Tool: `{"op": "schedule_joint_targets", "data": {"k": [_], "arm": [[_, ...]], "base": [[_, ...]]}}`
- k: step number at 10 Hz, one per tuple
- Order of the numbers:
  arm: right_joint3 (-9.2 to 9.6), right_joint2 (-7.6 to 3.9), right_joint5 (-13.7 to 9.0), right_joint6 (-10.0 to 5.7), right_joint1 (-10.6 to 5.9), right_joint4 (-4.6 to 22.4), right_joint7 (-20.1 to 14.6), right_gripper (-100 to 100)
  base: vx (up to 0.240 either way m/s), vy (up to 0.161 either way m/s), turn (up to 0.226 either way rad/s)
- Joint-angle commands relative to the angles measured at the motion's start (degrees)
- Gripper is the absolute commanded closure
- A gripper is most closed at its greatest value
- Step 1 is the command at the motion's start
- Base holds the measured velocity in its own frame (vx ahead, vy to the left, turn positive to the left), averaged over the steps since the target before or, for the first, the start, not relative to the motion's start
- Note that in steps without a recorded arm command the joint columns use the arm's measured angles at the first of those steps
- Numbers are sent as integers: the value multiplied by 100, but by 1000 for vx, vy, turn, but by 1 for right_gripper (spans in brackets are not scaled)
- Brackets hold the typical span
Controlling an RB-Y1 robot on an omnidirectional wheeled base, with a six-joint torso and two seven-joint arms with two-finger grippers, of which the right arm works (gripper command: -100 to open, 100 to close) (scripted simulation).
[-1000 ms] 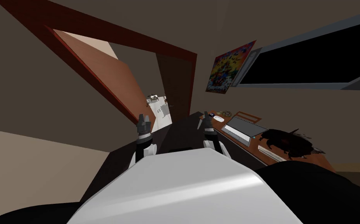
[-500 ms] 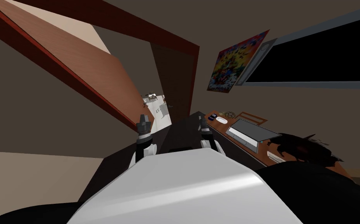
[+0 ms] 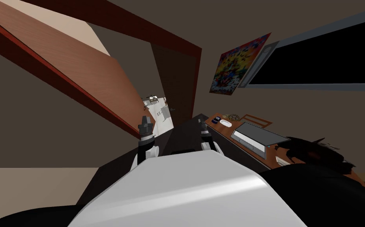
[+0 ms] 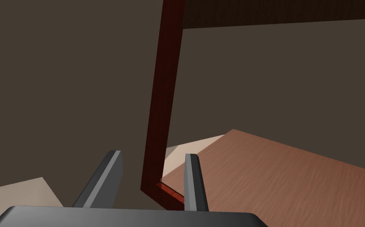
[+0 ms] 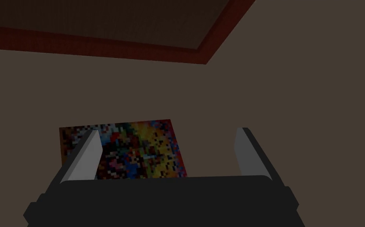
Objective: Push the door open
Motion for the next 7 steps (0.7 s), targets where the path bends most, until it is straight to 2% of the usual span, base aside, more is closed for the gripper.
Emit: {"op": "schedule_joint_targets", "data": {"k": [1, 7], "arm": [[83, -23, -14, -12, -107, 170, -31, -100], [467, -111, -76, -211, -409, 926, -147, -100]], "base": [[124, 32, -28], [117, 33, -41]]}}
